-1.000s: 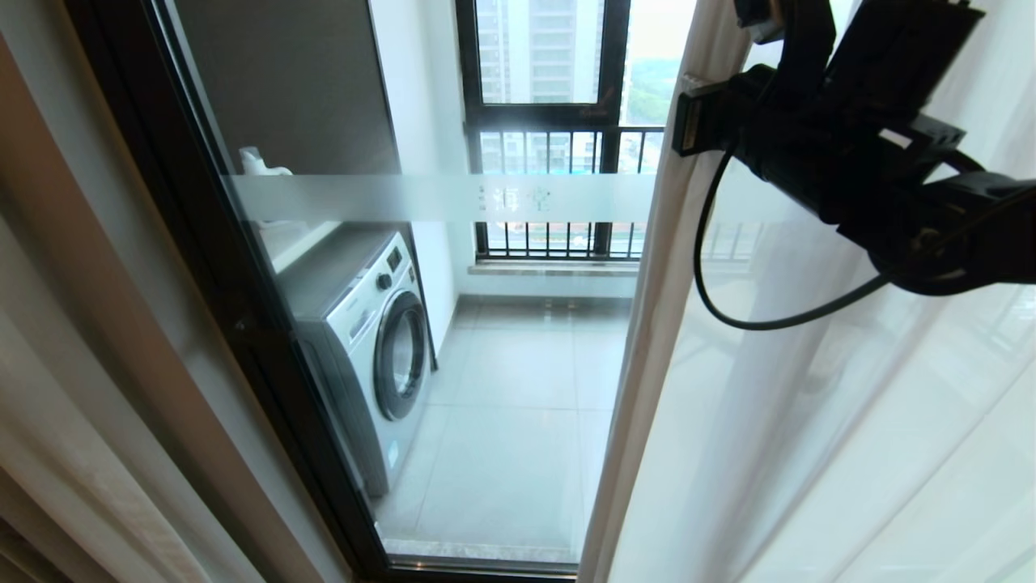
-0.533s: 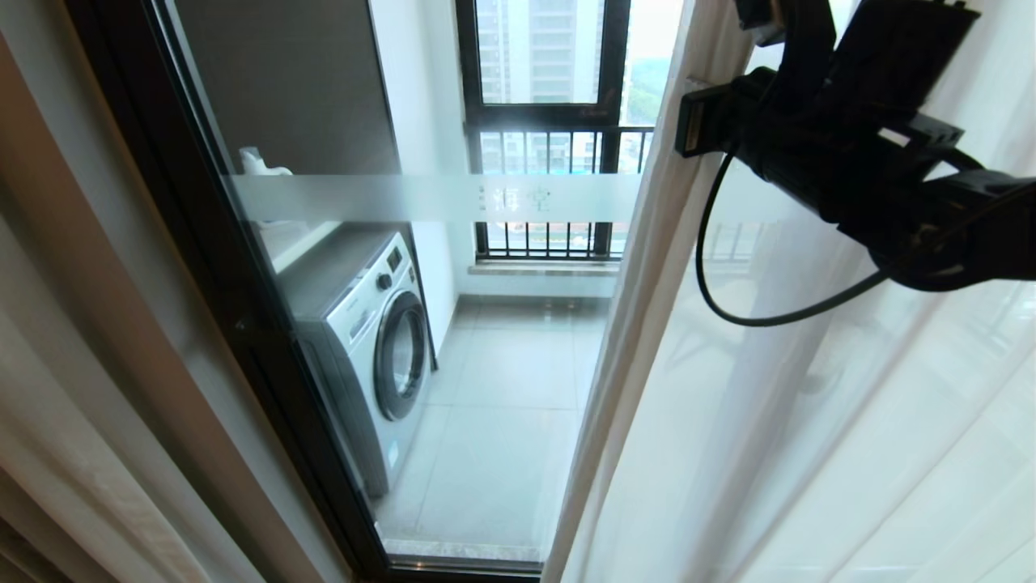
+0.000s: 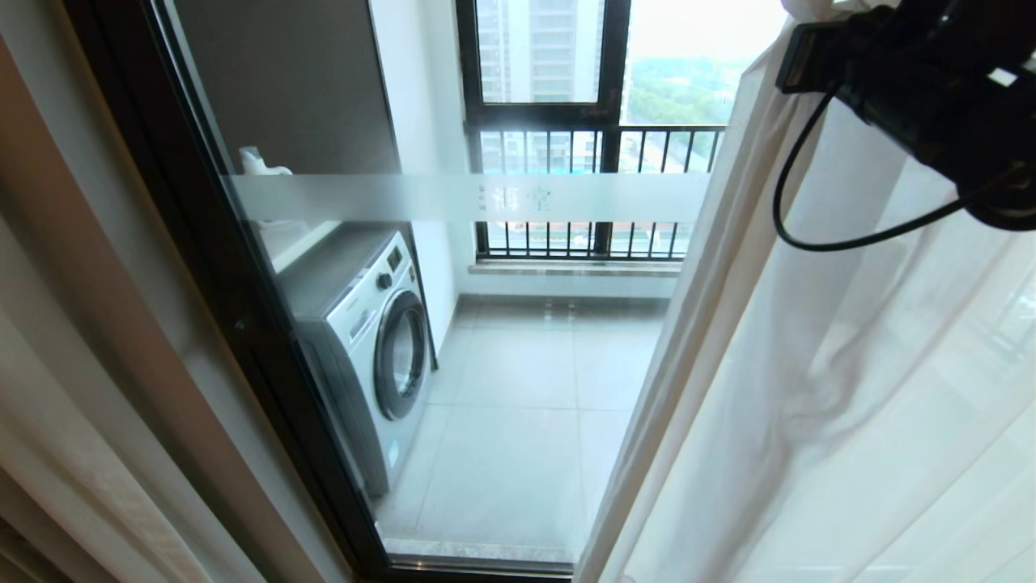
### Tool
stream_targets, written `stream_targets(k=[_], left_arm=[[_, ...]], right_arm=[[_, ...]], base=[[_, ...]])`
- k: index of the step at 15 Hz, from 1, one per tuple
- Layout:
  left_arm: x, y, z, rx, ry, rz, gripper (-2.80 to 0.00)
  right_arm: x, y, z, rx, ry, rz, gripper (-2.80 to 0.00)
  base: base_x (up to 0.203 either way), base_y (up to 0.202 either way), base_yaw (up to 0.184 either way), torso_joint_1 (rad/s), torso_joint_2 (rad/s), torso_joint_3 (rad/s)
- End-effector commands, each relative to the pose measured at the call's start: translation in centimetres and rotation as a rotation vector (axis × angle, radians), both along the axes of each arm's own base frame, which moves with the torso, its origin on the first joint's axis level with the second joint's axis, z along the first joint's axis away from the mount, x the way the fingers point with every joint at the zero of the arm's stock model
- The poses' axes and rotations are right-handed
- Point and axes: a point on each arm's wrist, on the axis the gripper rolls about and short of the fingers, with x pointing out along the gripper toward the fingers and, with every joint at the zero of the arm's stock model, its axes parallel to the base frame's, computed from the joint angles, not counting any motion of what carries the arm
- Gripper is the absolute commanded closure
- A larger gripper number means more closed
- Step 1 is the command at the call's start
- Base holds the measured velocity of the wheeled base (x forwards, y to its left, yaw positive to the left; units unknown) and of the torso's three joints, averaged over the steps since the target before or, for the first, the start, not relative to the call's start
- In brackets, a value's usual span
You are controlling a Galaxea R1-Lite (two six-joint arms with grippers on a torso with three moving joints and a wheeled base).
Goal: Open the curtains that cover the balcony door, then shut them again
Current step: Close the inner curtains on both sides
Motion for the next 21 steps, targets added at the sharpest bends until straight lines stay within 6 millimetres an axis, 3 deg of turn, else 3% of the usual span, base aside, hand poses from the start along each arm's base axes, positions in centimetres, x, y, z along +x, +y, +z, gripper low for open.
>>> stream_targets(k=[1, 3, 4, 10, 13, 16, 21], left_arm=[[0.0, 0.0, 0.0, 0.0, -0.001, 0.001, 0.0], [0.0, 0.0, 0.0, 0.0, -0.001, 0.001, 0.0], [0.0, 0.0, 0.0, 0.0, -0.001, -0.001, 0.0], [0.0, 0.0, 0.0, 0.0, -0.001, 0.001, 0.0], [0.0, 0.0, 0.0, 0.0, -0.001, 0.001, 0.0], [0.0, 0.0, 0.0, 0.0, -0.001, 0.001, 0.0], [0.0, 0.0, 0.0, 0.0, -0.001, 0.0, 0.0]], right_arm=[[-0.6, -0.6, 0.8, 0.006, -0.027, -0.015, 0.0], [-0.6, -0.6, 0.8, 0.007, -0.032, -0.014, 0.0], [-0.7, -0.7, 0.9, 0.009, -0.034, -0.014, -2.8], [-1.8, -1.1, 1.5, 0.03, -0.041, -0.008, -2.8], [-3.4, -1.7, 1.4, 0.025, -0.027, -0.016, -2.8], [-6.6, -2.6, 0.7, 0.017, 0.006, -0.019, -2.8], [-14.0, -4.4, -2.0, 0.002, 0.068, -0.02, -2.8]], base=[[0.0, 0.0, 0.0, 0.0, 0.0, 0.0], [0.0, 0.0, 0.0, 0.0, 0.0, 0.0], [0.0, 0.0, 0.0, 0.0, 0.0, 0.0], [0.0, 0.0, 0.0, 0.0, 0.0, 0.0], [0.0, 0.0, 0.0, 0.0, 0.0, 0.0], [0.0, 0.0, 0.0, 0.0, 0.0, 0.0], [0.0, 0.0, 0.0, 0.0, 0.0, 0.0]])
